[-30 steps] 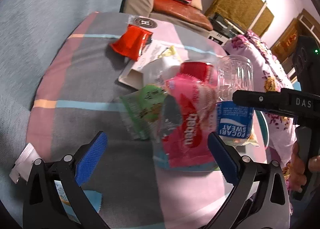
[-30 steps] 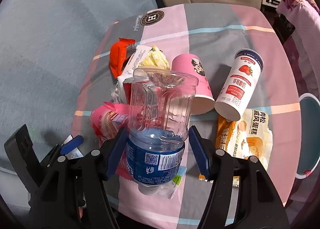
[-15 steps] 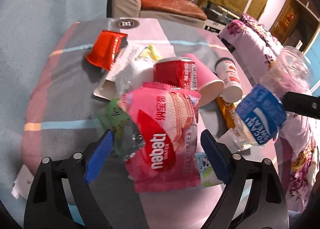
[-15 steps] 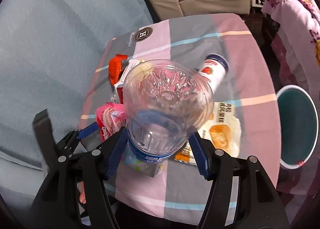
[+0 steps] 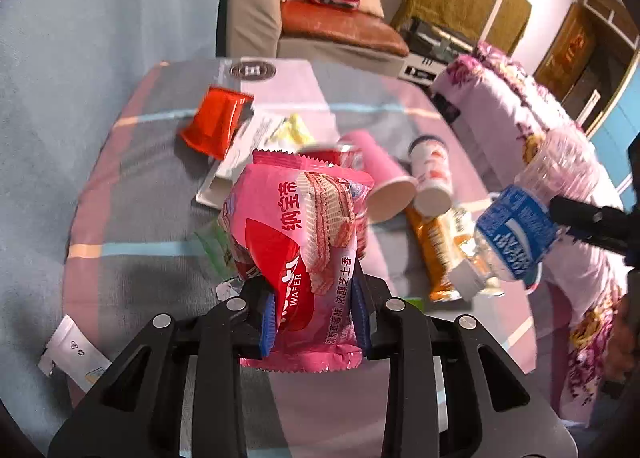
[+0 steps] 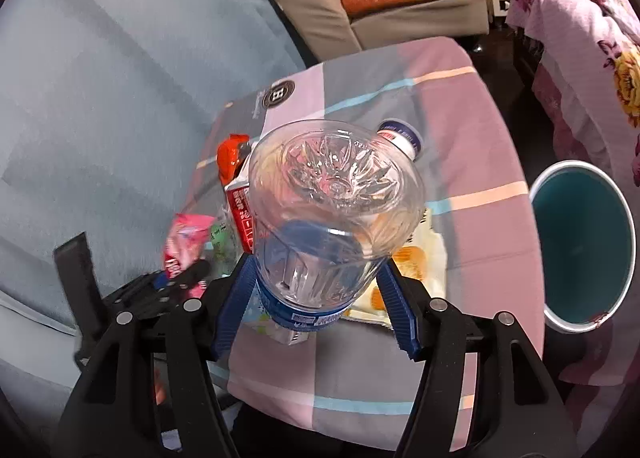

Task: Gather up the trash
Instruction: 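Carry both items over the teal bin and open the left gripper to drop the wrapper, then open the right gripper to drop the bottle into the teal bin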

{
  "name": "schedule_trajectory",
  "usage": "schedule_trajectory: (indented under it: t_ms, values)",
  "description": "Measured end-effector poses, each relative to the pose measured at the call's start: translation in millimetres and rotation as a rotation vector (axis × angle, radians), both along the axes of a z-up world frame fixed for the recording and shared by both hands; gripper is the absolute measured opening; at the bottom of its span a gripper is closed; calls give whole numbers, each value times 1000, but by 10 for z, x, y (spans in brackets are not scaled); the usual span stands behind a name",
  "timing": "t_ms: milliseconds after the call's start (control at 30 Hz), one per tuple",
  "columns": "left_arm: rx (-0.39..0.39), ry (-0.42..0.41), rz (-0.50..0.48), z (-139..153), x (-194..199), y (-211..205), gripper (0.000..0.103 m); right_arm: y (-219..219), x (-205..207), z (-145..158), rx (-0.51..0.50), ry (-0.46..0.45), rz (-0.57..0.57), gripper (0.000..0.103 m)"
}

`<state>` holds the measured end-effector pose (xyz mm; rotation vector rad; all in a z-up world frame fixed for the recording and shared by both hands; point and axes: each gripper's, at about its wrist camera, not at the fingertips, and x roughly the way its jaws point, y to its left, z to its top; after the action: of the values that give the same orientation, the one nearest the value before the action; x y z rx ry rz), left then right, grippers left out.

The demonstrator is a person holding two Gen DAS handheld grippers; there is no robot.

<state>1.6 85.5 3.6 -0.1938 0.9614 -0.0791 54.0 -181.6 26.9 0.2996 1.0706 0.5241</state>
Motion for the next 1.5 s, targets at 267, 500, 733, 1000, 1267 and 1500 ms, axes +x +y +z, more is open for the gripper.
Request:
schedule_trajectory:
  t_ms: [267, 500, 733, 1000, 1267, 1500]
  values:
    - [0, -34, -189, 275, 180, -771, 31, -803, 5, 180, 7, -85, -162, 59]
    - [14, -10, -428, 169, 531, -1943, 31, -1820, -71, 129, -69, -131, -395, 59]
    - [46, 71, -588, -262, 852, -2971, 31, -2591, -128, -280, -89, -59, -531, 59]
    - [99, 155, -660, -729, 1039, -3631, 31, -2912, -25, -647, -88, 1, -561, 59]
    - [138, 135, -654, -791, 1106, -3771, 65, -2944, 23, -767, -86, 24, -548, 59]
    - [114, 118, -588, -751, 1152, -3607, 80, -2903, 63, -838, -96, 47, -534, 59]
